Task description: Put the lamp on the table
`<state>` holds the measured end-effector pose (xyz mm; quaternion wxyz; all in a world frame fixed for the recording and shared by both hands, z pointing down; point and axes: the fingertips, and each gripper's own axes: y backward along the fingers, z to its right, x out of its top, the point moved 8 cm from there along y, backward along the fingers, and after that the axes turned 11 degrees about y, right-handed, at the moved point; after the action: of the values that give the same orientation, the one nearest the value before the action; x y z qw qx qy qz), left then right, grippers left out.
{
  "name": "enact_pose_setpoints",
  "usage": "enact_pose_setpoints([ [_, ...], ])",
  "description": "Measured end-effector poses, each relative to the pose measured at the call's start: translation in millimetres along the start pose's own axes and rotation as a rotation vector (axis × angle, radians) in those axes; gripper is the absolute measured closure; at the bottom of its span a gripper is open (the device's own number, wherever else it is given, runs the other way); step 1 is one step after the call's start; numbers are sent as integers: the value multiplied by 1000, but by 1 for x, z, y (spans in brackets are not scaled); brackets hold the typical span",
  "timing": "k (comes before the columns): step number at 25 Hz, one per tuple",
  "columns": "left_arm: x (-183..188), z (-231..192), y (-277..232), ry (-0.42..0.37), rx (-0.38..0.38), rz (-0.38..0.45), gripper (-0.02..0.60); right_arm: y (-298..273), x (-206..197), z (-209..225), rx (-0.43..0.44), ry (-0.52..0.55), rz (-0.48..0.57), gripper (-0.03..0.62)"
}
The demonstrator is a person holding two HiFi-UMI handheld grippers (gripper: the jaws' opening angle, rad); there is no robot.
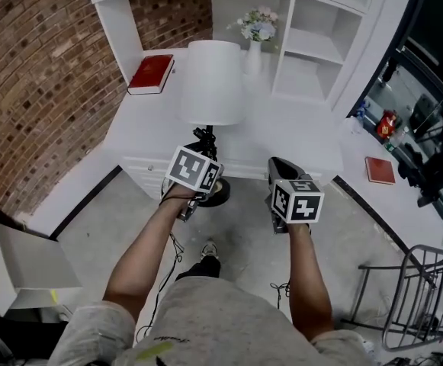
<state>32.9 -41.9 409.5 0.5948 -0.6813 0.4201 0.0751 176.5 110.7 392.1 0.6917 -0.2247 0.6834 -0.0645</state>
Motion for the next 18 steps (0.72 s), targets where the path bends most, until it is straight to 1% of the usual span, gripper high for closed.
enact_pose_setpoints([
  [6, 34, -45, -11, 4, 2, -11, 479, -53, 30, -2, 7, 6, -4, 589],
  [18, 81, -116, -38, 3, -26, -33, 479, -133, 64, -5, -7, 25, -40, 589],
])
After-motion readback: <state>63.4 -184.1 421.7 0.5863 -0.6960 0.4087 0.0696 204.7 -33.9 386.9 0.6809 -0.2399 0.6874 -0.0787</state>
